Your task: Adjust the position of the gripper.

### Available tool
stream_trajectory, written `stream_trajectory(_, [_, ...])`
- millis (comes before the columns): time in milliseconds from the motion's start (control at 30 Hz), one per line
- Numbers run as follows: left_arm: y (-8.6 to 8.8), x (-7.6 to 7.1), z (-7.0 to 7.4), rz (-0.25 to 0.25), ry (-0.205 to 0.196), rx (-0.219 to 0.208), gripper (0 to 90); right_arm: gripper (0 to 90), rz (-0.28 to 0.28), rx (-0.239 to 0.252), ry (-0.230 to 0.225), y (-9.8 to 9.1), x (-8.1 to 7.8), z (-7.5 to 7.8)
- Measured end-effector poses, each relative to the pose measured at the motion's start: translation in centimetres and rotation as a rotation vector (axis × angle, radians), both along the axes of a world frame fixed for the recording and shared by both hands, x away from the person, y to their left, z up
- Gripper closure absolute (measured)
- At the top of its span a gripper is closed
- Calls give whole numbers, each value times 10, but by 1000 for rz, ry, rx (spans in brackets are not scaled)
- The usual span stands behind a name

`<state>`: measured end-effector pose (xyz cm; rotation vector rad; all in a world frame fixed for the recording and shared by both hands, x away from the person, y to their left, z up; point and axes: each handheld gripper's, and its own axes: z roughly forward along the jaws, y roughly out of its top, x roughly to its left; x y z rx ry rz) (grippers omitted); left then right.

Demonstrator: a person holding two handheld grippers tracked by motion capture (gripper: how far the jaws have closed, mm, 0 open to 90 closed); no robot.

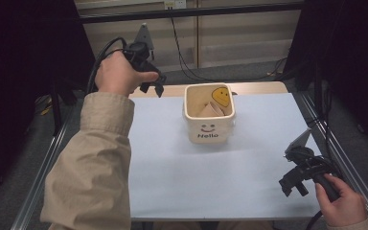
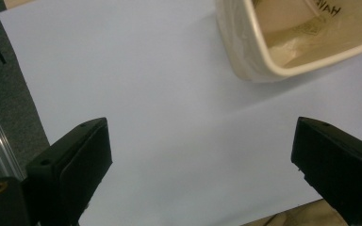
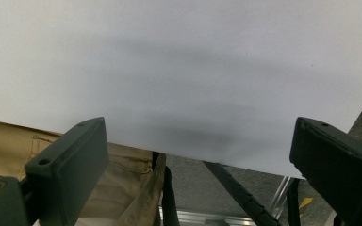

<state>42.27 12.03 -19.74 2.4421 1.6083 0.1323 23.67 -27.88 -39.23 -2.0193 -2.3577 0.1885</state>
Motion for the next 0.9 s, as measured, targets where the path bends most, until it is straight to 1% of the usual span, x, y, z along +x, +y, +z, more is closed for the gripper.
stream_trajectory(33, [0, 0, 0, 0, 0, 0, 55, 51, 0, 0, 0, 0, 0, 0])
stream_trajectory(67, [6, -3, -5, 11, 0, -8, 55, 51, -8, 1, 1, 1, 0, 0])
stream_trajectory(100, [13, -6, -12, 19, 6, -8, 55, 51, -4, 1, -2, 0, 0, -1])
stream_trajectory(133, [17, -8, -16, 17, 4, -6, 55, 50, -3, -2, -2, 0, 0, -1])
stream_trajectory(167, [17, -8, -16, 17, 4, -6, 55, 52, 0, 1, 4, 0, 0, -1])
stream_trajectory(233, [24, -14, -25, 14, 0, -3, 55, 53, -10, -5, 5, 1, 0, -2])
stream_trajectory(267, [26, -17, -31, 17, -9, -11, 55, 51, -8, -5, 4, 1, 0, -2])
stream_trajectory(300, [30, -21, -38, 9, -8, -11, 55, 52, 9, -11, 2, 1, 0, -2])
stream_trajectory(367, [34, -26, -49, 0, -5, -2, 54, 50, 0, -5, 4, 2, 0, -2])
stream_trajectory(400, [35, -29, -55, 7, -15, -10, 54, 52, 8, -5, 2, 2, 0, -3])
stream_trajectory(433, [37, -31, -60, 2, -1, -12, 53, 51, 12, -4, -2, 1, 0, -3])
stream_trajectory(467, [38, -34, -67, 4, -7, -14, 54, 51, 4, -12, 1, 1, 1, -3])
stream_trajectory(500, [39, -36, -73, 0, -5, -10, 54, 52, -3, -6, 1, 2, 0, -3])
stream_trajectory(533, [40, -39, -79, -7, 0, -5, 53, 50, 8, -6, -3, 1, 1, -3])
stream_trajectory(600, [41, -44, -92, -18, 12, -2, 54, 52, 9, -5, 0, 1, 1, -4])
stream_trajectory(633, [42, -46, -97, -19, 17, -8, 54, 52, -2, -6, -1, 2, 1, -4])
stream_trajectory(667, [43, -48, -103, -18, 18, -12, 54, 51, 10, -11, -4, 1, 1, -4])
stream_trajectory(700, [43, -48, -103, -18, 18, -12, 54, 51, 10, -11, -4, 1, 1, -4])
stream_trajectory(733, [46, -53, -115, -13, 29, -19, 54, 51, 12, -5, 0, 1, 1, -4])
stream_trajectory(767, [46, -53, -115, -13, 29, -19, 54, 51, 12, -5, 0, 1, 1, -4])
stream_trajectory(833, [47, -59, -127, -10, 46, -21, 55, 51, 12, -5, -1, 1, 1, -4])
stream_trajectory(867, [50, -63, -136, -16, 41, -22, 55, 51, 10, -4, -4, 1, 1, -4])
stream_trajectory(900, [50, -63, -136, -16, 41, -22, 55, 51, 10, -4, -4, 1, 1, -4])
